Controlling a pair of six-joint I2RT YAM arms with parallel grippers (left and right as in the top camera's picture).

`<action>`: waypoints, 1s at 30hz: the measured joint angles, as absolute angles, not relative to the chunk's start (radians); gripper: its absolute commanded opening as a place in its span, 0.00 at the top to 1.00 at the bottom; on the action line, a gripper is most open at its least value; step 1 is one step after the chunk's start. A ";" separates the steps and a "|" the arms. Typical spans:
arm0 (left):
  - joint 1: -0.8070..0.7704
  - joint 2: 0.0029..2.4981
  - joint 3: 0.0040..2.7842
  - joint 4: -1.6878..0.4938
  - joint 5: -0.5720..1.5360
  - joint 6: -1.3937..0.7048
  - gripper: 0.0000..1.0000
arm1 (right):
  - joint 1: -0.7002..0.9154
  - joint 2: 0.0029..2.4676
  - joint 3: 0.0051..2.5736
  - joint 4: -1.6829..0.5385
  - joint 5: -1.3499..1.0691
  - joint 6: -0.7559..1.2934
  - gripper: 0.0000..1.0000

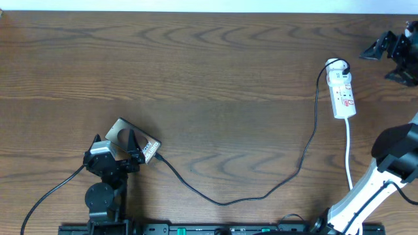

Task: Plug charger to phone and switch on socket

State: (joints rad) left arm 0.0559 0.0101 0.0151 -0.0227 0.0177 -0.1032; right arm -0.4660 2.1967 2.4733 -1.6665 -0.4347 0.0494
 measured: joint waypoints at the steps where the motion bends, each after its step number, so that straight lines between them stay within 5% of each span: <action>1: 0.056 0.010 0.015 -0.023 0.018 -0.103 0.12 | -0.454 2.186 2.473 -1.647 -0.425 0.050 0.01; 13: 0.056 0.010 0.015 -0.024 0.021 -0.103 0.12 | -0.089 1.811 2.223 -1.066 -0.268 -0.046 0.01; 18: 0.056 0.010 0.017 -0.027 0.021 -0.104 0.12 | 0.073 1.543 1.785 -0.746 -0.209 -0.221 0.01; 30: 0.056 0.010 0.019 -0.028 0.022 -0.103 0.12 | 0.096 0.910 0.773 -0.020 -0.217 -0.273 0.01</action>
